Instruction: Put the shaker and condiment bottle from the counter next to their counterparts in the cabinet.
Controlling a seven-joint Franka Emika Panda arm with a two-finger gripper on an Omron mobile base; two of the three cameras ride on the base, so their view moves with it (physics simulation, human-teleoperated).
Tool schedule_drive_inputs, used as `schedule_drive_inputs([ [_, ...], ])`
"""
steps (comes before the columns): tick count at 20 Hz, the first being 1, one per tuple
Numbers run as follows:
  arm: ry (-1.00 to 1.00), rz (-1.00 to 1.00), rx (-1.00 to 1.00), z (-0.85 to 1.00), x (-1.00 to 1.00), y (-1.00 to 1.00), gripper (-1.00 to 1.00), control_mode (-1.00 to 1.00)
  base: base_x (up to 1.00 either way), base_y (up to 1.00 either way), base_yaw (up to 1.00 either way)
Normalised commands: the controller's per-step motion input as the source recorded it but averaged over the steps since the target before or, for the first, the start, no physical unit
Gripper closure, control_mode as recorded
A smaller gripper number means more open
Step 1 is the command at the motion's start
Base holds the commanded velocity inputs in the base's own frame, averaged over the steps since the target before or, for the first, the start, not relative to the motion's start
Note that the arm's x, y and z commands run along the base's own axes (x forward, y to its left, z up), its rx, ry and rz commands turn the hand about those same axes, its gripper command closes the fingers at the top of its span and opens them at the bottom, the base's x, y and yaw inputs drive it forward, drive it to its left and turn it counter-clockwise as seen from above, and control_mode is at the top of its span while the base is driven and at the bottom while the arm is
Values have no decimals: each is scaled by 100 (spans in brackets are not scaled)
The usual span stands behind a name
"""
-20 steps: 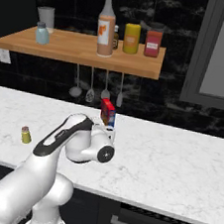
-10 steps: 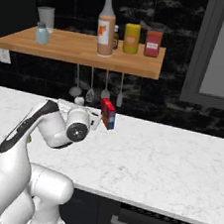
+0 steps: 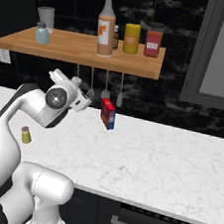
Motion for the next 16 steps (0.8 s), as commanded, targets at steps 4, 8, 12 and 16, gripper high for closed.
schedule_drive_inputs([
  [4,11,-11,24,100,4,16,100,-100,0,0,0],
  [8,1,-11,5,68,0,16,100,-100,0,0,0],
  [12,-8,-4,-4,3,1,8,100,-100,0,0,0],
  [16,-23,-1,-6,8,0,0,100,-100,0,0,0],
])
